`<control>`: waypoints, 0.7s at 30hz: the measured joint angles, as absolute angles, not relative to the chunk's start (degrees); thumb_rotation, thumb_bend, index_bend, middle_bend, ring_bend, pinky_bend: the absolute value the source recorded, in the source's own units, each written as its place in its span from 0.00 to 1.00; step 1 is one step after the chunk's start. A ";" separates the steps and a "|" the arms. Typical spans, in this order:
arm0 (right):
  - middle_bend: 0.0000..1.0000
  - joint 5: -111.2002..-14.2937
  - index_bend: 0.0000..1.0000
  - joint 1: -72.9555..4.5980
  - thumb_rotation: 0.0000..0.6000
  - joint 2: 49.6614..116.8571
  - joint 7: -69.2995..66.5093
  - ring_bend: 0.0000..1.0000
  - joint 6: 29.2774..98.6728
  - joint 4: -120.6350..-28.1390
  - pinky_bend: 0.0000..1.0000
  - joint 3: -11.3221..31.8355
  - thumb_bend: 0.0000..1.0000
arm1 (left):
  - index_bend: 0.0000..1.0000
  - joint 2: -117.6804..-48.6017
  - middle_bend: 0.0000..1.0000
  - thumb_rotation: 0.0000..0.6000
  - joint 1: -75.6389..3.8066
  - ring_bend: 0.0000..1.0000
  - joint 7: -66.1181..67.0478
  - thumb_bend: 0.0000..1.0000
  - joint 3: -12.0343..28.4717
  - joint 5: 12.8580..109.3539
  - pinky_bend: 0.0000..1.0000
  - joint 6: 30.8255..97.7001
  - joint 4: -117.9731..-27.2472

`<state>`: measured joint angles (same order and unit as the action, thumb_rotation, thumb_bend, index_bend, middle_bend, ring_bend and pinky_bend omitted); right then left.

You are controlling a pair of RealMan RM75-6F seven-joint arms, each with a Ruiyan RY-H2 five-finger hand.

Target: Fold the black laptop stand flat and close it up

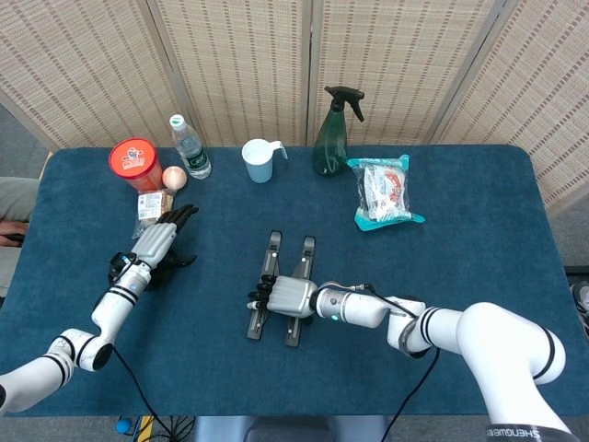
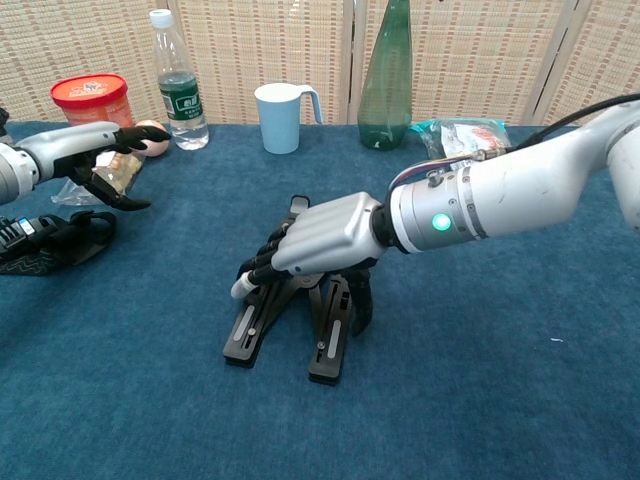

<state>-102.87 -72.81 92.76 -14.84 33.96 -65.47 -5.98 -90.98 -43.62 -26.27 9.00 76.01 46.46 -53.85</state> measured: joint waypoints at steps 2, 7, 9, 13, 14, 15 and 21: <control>0.00 -102.90 0.00 -73.36 1.00 92.94 -15.35 0.00 33.71 -65.21 0.00 -6.30 0.00 | 0.00 -91.02 0.00 1.00 -43.61 0.00 -26.48 0.23 9.08 76.06 0.00 46.46 -53.73; 0.00 -103.08 0.00 -74.07 1.00 93.32 -16.24 0.00 34.19 -64.54 0.00 -6.98 0.00 | 0.00 -91.05 0.00 1.00 -43.54 0.00 -26.54 0.23 9.13 76.18 0.00 46.52 -53.56; 0.00 -103.14 0.00 -74.28 1.00 93.43 -16.29 0.00 34.48 -64.19 0.00 -7.13 0.00 | 0.00 -91.10 0.00 1.00 -43.52 0.00 -26.59 0.23 9.22 76.11 0.00 46.48 -53.53; 0.00 -103.01 0.00 -74.74 1.00 93.88 -16.49 0.00 34.61 -63.57 0.00 -7.33 0.00 | 0.00 -91.16 0.00 1.00 -43.46 0.00 -26.66 0.23 9.27 76.21 0.00 46.68 -53.65; 0.00 -102.99 0.00 -74.82 1.00 94.02 -16.51 0.00 34.71 -63.42 0.00 -7.37 0.00 | 0.00 -91.14 0.00 1.00 -43.42 0.00 -26.69 0.23 9.27 76.26 0.00 46.73 -53.72; 0.00 -102.98 0.00 -74.90 1.00 94.13 -16.52 0.00 34.78 -63.30 0.00 -7.42 0.00 | 0.00 -91.12 0.00 1.00 -43.40 0.00 -26.71 0.23 9.27 76.29 0.00 46.77 -53.78; 0.04 -102.44 0.00 -75.51 1.00 94.78 -16.66 0.00 34.72 -62.67 0.00 -7.31 0.00 | 0.00 -90.90 0.00 1.00 -43.30 0.00 -26.80 0.23 9.42 76.33 0.00 46.98 -54.10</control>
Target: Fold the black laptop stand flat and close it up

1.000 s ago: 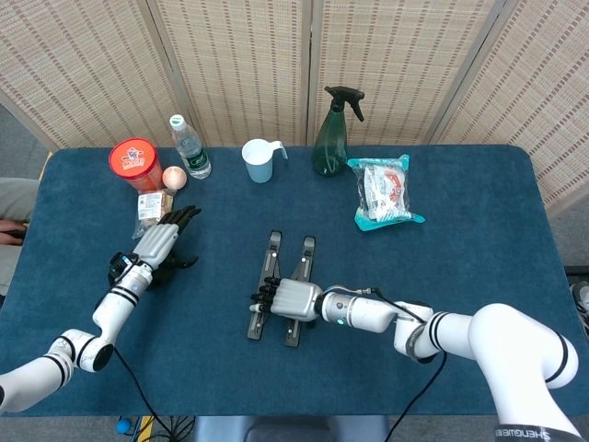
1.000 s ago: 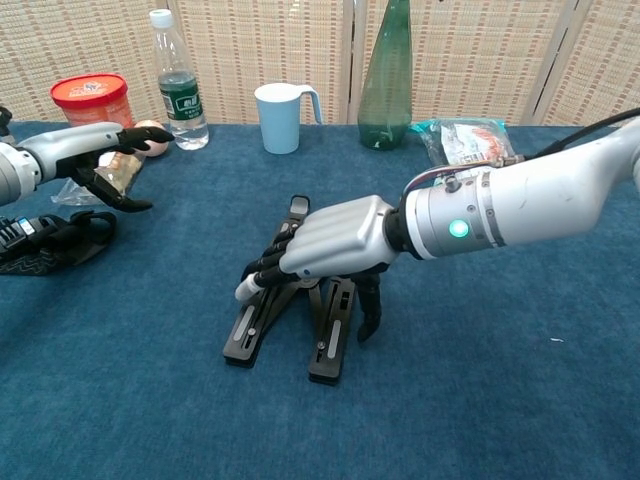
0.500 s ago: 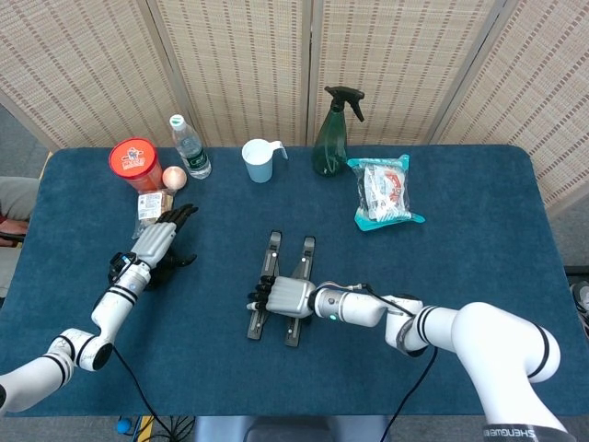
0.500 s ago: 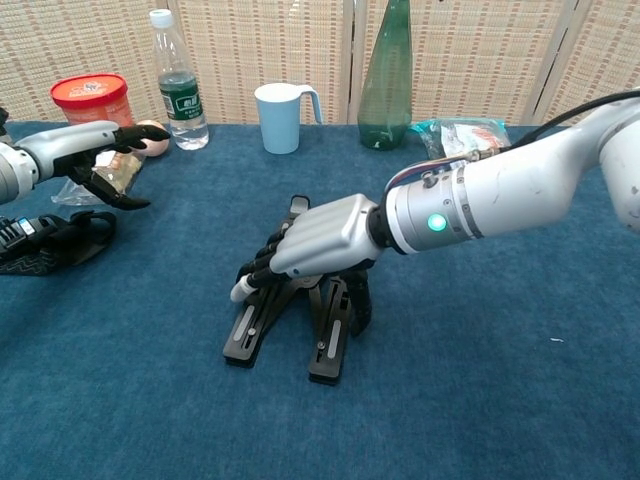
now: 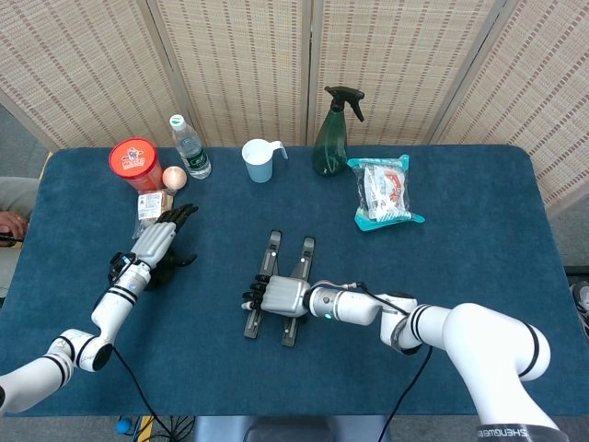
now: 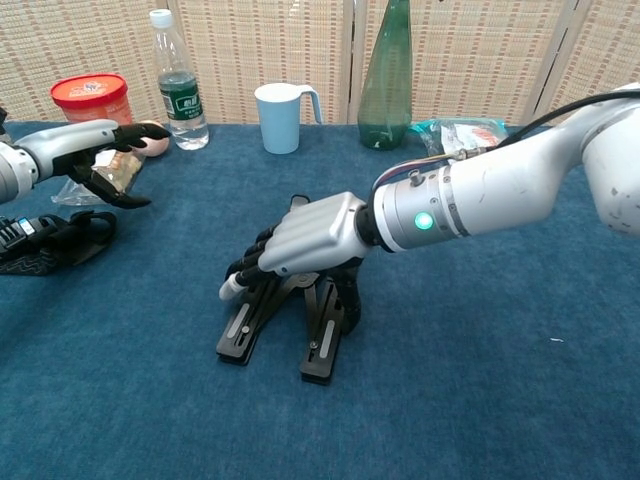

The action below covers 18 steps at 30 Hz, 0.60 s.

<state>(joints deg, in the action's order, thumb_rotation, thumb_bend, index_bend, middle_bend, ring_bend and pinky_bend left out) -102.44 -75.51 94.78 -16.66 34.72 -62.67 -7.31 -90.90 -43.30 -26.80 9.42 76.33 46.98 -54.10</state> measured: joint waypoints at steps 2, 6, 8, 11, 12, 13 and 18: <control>0.07 -102.26 0.00 -75.74 1.00 94.88 -16.86 0.00 34.56 -62.61 0.00 -7.31 0.00 | 0.00 -90.81 0.00 1.00 -43.23 0.00 -26.81 0.23 9.46 76.33 0.00 47.06 -54.29; 0.13 -101.92 0.00 -76.05 1.00 95.11 -17.33 0.00 34.55 -62.45 0.00 -7.31 0.00 | 0.00 -90.71 0.00 1.00 -43.08 0.00 -26.78 0.23 9.48 76.26 0.00 47.11 -54.48; 0.17 -101.89 0.00 -76.08 1.00 95.29 -17.46 0.00 34.77 -62.26 0.00 -7.35 0.00 | 0.00 -90.68 0.00 1.00 -43.04 0.00 -26.76 0.23 9.49 76.26 0.00 47.14 -54.54; 0.22 -102.01 0.02 -75.96 1.00 95.65 -17.80 0.00 35.72 -61.66 0.00 -7.55 0.00 | 0.00 -90.65 0.00 1.00 -42.97 0.00 -26.80 0.23 9.45 76.31 0.00 47.14 -54.63; 0.23 -102.05 0.03 -75.89 1.00 95.76 -17.96 0.00 36.02 -61.45 0.00 -7.63 0.00 | 0.00 -90.64 0.00 1.00 -42.97 0.00 -26.80 0.23 9.43 76.34 0.00 47.14 -54.65; 0.25 -102.08 0.05 -75.83 1.00 95.86 -18.17 0.00 36.29 -61.26 0.00 -7.72 0.01 | 0.00 -90.64 0.00 1.00 -42.96 0.00 -26.81 0.23 9.42 76.36 0.00 47.12 -54.66; 0.33 -102.40 0.15 -75.28 1.00 96.34 -19.00 0.00 38.48 -60.01 0.00 -8.03 0.05 | 0.00 -90.64 0.00 1.00 -43.01 0.00 -26.82 0.23 9.41 76.56 0.00 47.18 -54.80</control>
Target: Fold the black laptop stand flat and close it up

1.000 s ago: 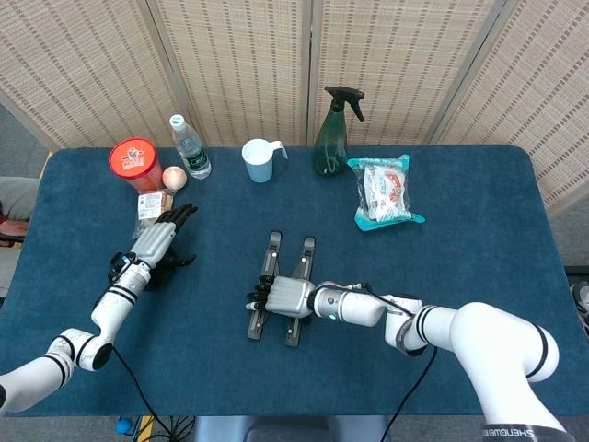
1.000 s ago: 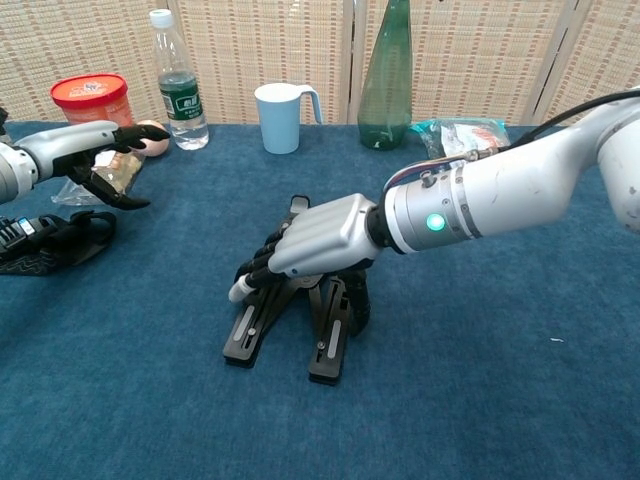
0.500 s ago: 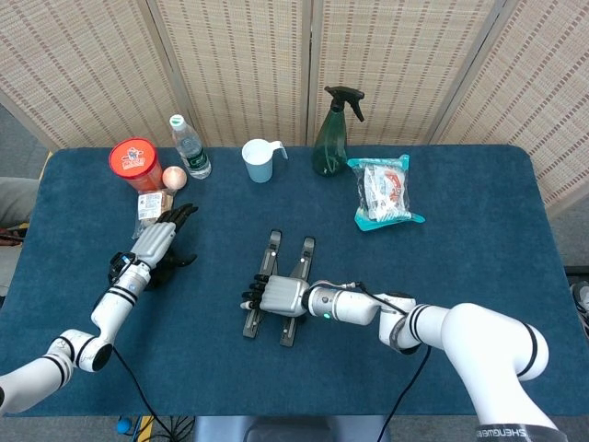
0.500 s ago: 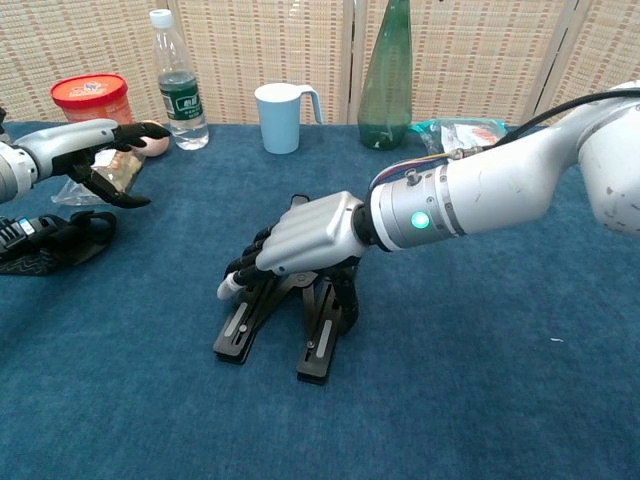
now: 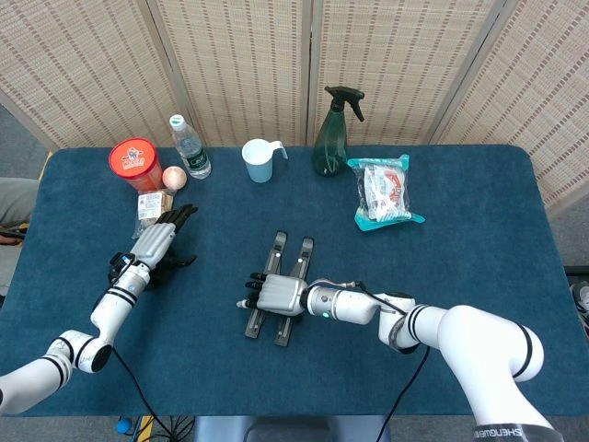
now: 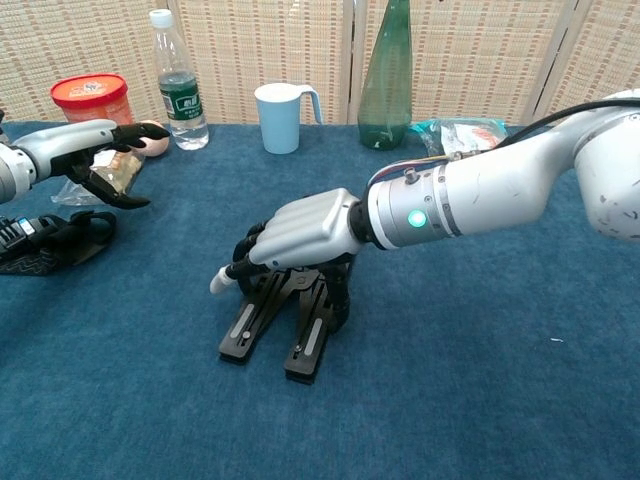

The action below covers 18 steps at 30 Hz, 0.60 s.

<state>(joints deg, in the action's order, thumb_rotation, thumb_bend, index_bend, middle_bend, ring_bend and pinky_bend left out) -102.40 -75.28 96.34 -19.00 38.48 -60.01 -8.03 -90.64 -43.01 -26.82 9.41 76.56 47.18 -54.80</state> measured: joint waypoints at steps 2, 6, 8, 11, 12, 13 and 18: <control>0.36 -102.61 0.19 -74.97 1.00 96.57 -19.40 0.00 39.62 -59.37 0.00 -8.16 0.05 | 0.00 -90.70 0.00 1.00 -43.07 0.00 -26.80 0.23 9.40 76.65 0.00 47.21 -54.87; 0.42 -103.11 0.27 -74.35 1.00 97.05 -19.98 0.04 41.82 -58.05 0.00 -8.41 0.09 | 0.00 -90.83 0.00 1.00 -43.16 0.00 -26.80 0.23 9.36 76.77 0.00 47.15 -54.88; 0.45 -103.31 0.31 -74.04 1.00 97.23 -20.45 0.06 42.77 -57.50 0.00 -8.55 0.10 | 0.00 -90.92 0.00 1.00 -43.20 0.00 -26.84 0.23 9.36 76.80 0.00 47.13 -54.82; 0.49 -103.53 0.36 -73.68 1.00 97.38 -20.84 0.09 43.96 -57.02 0.00 -8.64 0.14 | 0.00 -90.97 0.00 1.00 -43.24 0.00 -26.77 0.23 9.38 76.78 0.00 47.09 -54.76; 0.50 -103.58 0.37 -73.56 1.00 97.42 -20.92 0.10 44.34 -56.89 0.00 -8.65 0.14 | 0.00 -90.97 0.00 1.00 -43.25 0.00 -26.75 0.23 9.38 76.78 0.00 47.07 -54.78; 0.51 -103.64 0.39 -73.44 1.00 97.45 -21.04 0.11 44.69 -56.77 0.00 -8.67 0.15 | 0.00 -90.98 0.00 1.00 -43.26 0.00 -26.73 0.23 9.39 76.78 0.00 47.07 -54.81; 0.57 -103.94 0.45 -72.76 1.00 97.71 -21.34 0.17 46.51 -56.17 0.00 -8.73 0.17 | 0.00 -91.03 0.00 1.00 -43.34 0.00 -26.45 0.23 9.44 76.75 0.00 47.06 -55.05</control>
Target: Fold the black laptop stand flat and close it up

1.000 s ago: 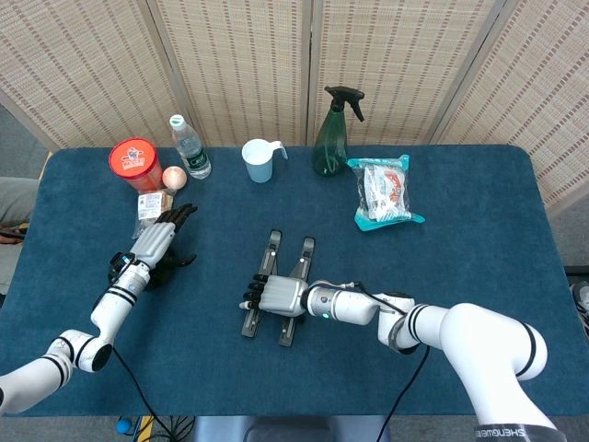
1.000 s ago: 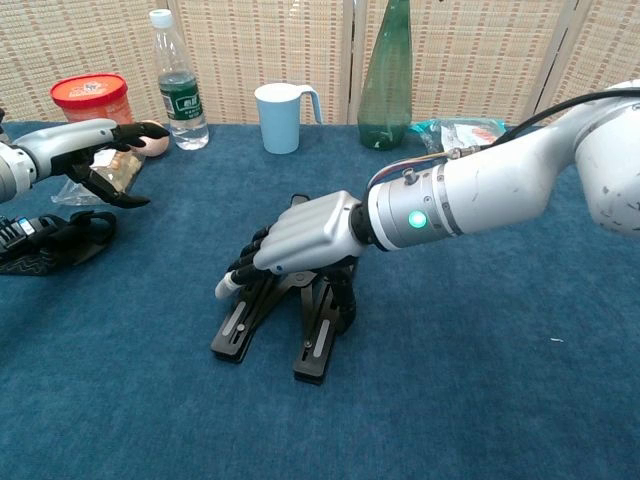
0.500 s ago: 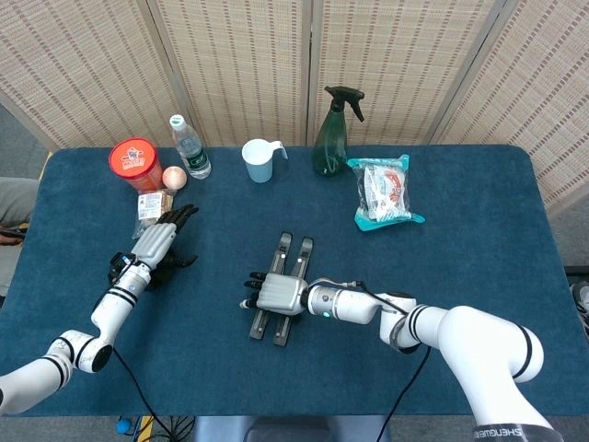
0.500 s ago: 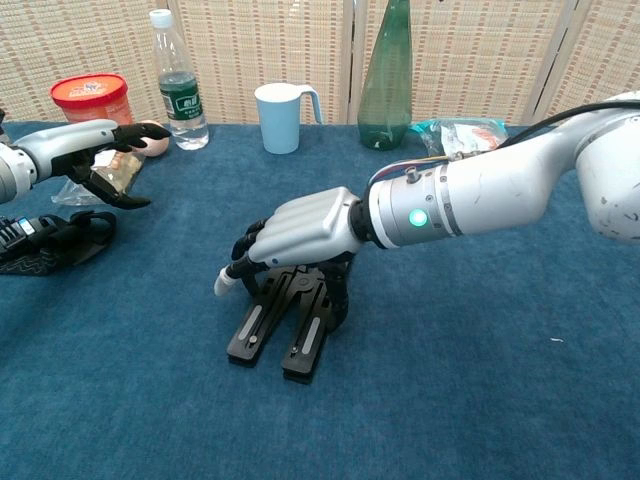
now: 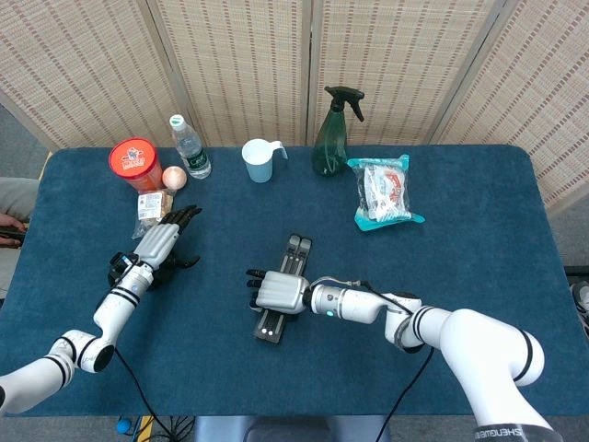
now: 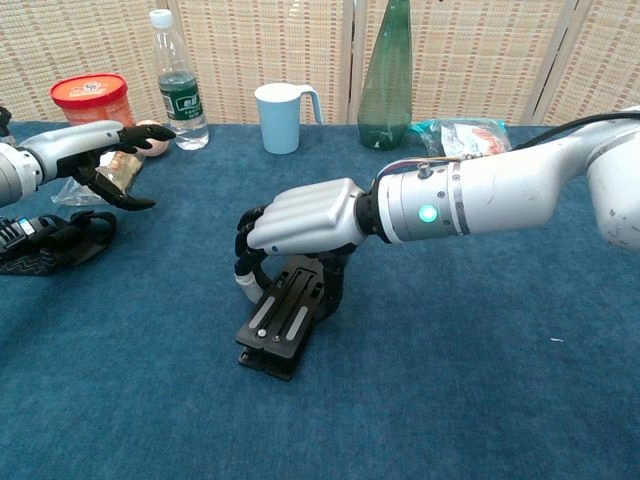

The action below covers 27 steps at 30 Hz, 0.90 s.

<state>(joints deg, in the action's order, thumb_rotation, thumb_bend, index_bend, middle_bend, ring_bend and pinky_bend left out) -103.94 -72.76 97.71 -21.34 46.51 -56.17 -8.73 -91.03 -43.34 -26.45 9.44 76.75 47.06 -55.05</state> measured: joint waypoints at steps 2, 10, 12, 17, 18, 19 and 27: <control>0.52 -103.94 0.45 -72.58 1.00 97.63 -21.42 0.16 46.66 -56.19 0.00 -8.81 0.17 | 0.00 -91.01 0.00 1.00 -43.36 0.00 -26.28 0.23 9.43 76.75 0.00 47.04 -55.19; 0.03 -102.30 0.00 -72.60 1.00 95.04 -19.27 0.00 44.18 -60.03 0.00 -8.42 0.12 | 0.00 -90.77 0.00 1.00 -43.49 0.00 -25.50 0.23 9.64 76.49 0.00 46.99 -55.78; 0.00 -101.21 0.00 -72.28 1.00 94.03 -18.22 0.00 43.76 -61.90 0.00 -7.89 0.12 | 0.00 -90.71 0.00 1.00 -43.47 0.00 -25.28 0.23 9.69 76.43 0.00 47.11 -56.07; 0.00 -97.52 0.00 -70.21 1.00 90.61 -16.11 0.00 43.74 -67.01 0.00 -6.20 0.12 | 0.00 -90.71 0.00 1.00 -43.29 0.00 -23.86 0.23 9.63 76.49 0.00 47.92 -56.73; 0.00 -96.82 0.00 -69.55 1.00 89.89 -15.53 0.00 44.07 -67.78 0.00 -5.87 0.12 | 0.00 -90.67 0.00 1.00 -43.22 0.00 -23.65 0.23 9.64 76.54 0.00 48.28 -56.92; 0.00 -96.18 0.00 -68.88 1.00 89.20 -14.85 0.00 44.52 -68.46 0.00 -5.56 0.12 | 0.00 -90.59 0.00 1.00 -43.13 0.00 -23.34 0.23 9.66 76.58 0.00 48.64 -57.14; 0.00 -88.58 0.00 -60.46 1.00 82.05 -5.13 0.00 50.60 -76.92 0.00 -3.25 0.12 | 0.00 -87.54 0.00 1.00 -41.87 0.00 -19.11 0.23 10.38 76.09 0.00 51.93 -60.74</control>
